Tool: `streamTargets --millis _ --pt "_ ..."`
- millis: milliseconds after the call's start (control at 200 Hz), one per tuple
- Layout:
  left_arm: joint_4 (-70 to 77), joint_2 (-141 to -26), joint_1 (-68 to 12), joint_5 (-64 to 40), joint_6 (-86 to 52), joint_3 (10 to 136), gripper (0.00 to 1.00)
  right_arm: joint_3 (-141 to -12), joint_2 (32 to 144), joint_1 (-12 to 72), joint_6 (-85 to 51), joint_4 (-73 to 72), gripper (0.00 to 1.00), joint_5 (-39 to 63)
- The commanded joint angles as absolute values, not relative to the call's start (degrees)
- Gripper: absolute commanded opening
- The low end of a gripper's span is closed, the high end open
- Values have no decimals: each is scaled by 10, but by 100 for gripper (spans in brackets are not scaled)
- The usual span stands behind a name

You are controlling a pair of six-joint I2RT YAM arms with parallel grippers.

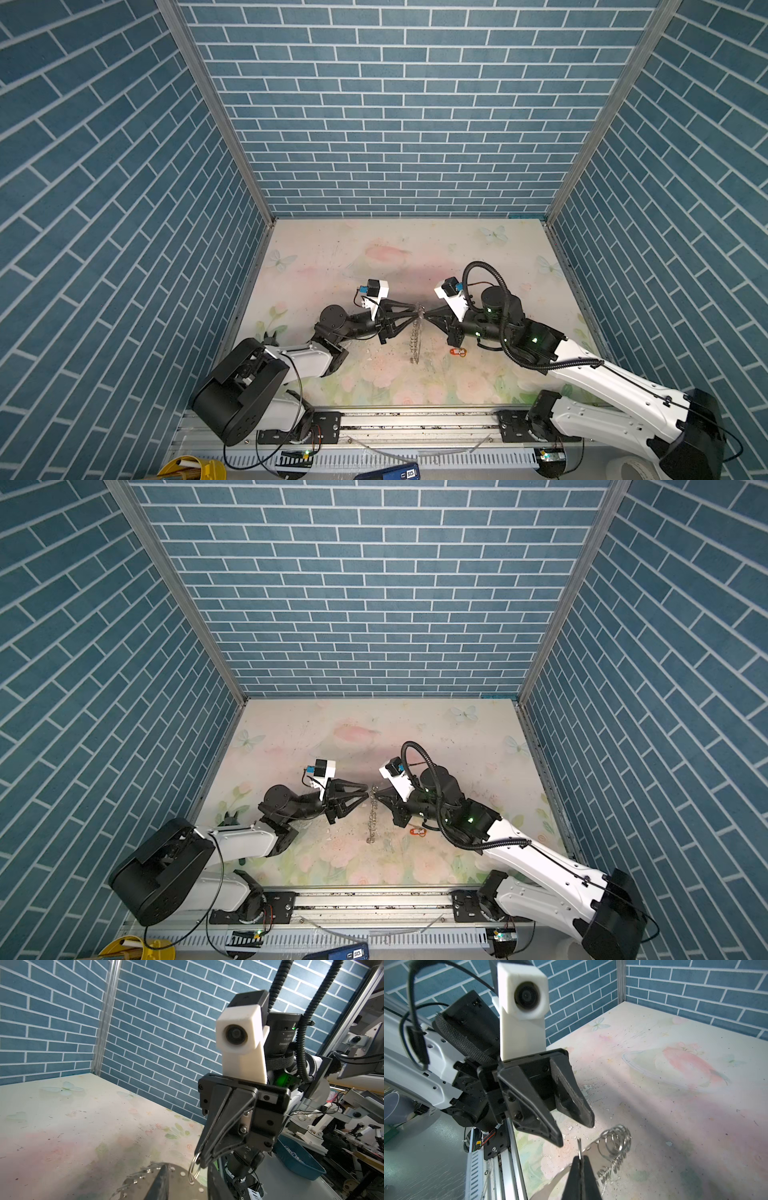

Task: Attach keys to a key ring
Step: Pass the keyring.

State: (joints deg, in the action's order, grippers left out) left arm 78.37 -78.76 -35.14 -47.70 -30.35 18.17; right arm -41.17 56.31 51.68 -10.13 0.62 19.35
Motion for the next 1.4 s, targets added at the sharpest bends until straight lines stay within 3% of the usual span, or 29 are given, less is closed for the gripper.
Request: streamTargets --millis 0,235,815,1095,1275,1395 --pt "804 -791 -356 -493 -288 182 32 -398 547 514 -75 -33 0 217" --pt "803 -794 -363 -503 -289 191 31 -392 546 513 -77 -45 0 247" --pt "763 -769 -378 -493 -260 198 4 -377 544 513 -75 -48 0 235" --pt "512 -669 -396 -404 -137 223 0 -375 523 508 -52 -9 0 188" --pt "306 -599 -415 -300 -59 259 0 -374 494 487 3 48 16 156" --pt "169 -586 -440 -242 -11 316 0 -352 472 476 55 47 19 153"
